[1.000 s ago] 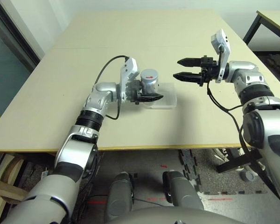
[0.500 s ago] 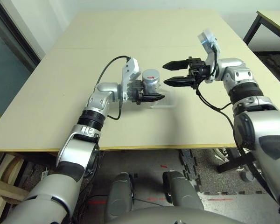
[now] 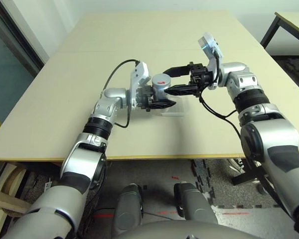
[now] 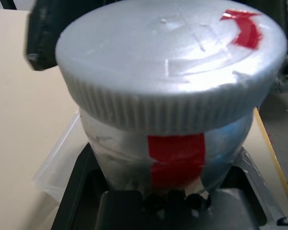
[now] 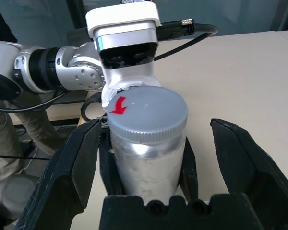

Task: Pour the medicine from the bottle into the box.

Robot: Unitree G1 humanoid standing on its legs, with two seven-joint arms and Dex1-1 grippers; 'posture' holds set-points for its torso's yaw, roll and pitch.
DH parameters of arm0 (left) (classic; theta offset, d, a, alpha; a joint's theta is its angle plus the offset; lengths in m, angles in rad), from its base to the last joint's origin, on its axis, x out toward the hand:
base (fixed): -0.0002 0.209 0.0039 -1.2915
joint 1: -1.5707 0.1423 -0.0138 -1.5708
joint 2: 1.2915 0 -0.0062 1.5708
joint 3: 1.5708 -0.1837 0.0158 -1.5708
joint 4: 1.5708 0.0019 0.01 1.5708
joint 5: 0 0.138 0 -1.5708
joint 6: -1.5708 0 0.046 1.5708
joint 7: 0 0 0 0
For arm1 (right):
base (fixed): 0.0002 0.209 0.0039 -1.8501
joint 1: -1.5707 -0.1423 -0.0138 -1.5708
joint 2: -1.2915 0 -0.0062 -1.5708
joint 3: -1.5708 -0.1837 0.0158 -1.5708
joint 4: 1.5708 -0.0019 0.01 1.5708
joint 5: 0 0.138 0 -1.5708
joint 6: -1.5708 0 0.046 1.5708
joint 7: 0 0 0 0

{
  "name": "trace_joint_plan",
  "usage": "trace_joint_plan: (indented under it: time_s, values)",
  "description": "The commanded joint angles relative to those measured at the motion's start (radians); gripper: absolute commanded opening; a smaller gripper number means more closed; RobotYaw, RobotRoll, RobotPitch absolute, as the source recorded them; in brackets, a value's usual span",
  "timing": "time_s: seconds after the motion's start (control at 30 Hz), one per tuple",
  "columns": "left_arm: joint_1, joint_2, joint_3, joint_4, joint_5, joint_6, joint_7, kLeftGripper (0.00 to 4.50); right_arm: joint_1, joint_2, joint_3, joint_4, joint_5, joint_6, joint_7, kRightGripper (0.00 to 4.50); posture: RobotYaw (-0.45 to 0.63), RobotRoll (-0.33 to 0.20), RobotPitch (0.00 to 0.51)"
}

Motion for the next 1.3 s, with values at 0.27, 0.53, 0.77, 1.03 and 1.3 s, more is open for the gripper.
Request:
trace_joint_plan:
  time_s: [0.27,0.53,0.77,1.03,1.3]
  values:
    - [-0.014,-0.007,-0.013,0.024,0.021,-0.008,0.002,2.68,-0.024,0.026,0.005,0.015,0.002,-0.008,-0.016,4.50,-0.17,0.000,0.059]
    - [-0.016,-0.008,-0.014,0.031,0.022,-0.011,0.000,2.68,-0.023,0.032,0.002,0.013,0.005,-0.004,-0.016,4.50,-0.18,0.000,0.063]
    - [-0.019,-0.010,-0.013,0.034,0.021,-0.012,0.001,2.68,-0.020,0.031,0.003,0.009,0.008,0.004,-0.011,3.20,-0.18,0.000,0.064]
    - [-0.017,-0.011,-0.013,0.035,0.021,-0.014,0.002,2.68,-0.018,0.033,-0.009,0.007,0.027,0.035,-0.004,2.57,-0.18,0.000,0.067]
    - [-0.009,-0.011,-0.013,0.037,0.021,-0.015,0.004,2.68,-0.082,0.046,-0.200,-0.002,0.230,0.284,-0.109,2.57,-0.18,0.000,0.066]
